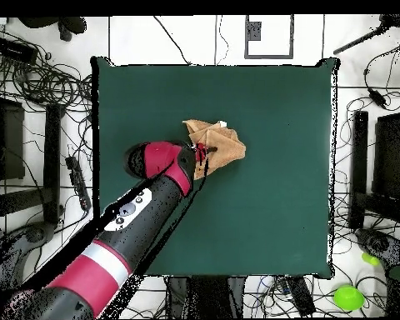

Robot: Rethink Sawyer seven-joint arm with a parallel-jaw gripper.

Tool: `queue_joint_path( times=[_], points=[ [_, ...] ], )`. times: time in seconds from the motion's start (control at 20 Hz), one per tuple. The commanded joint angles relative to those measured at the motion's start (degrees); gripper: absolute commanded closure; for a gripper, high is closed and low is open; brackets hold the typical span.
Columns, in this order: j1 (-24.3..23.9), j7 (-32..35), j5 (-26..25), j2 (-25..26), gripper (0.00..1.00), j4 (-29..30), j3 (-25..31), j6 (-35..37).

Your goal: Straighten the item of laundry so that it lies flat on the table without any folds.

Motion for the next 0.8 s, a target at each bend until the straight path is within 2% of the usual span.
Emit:
queue_joint_path(
  times=[0.05, 0.35, 0.6, 0.8],
  points=[
    [-1.4, 17.2, 3.1, 3.1, 0.00, 2.0, 9.8, 0.6],
    [-1.7, 16.0, 2.5, 2.7, 0.00, 1.7, 9.8, 2.8],
    [-0.2, 14.1, -0.9, 5.2, 0.00, -1.9, 3.8, 10.6],
    [0.0, 15.6, -0.3, 5.9, 0.00, -1.6, 3.1, 9.2]
  ],
)
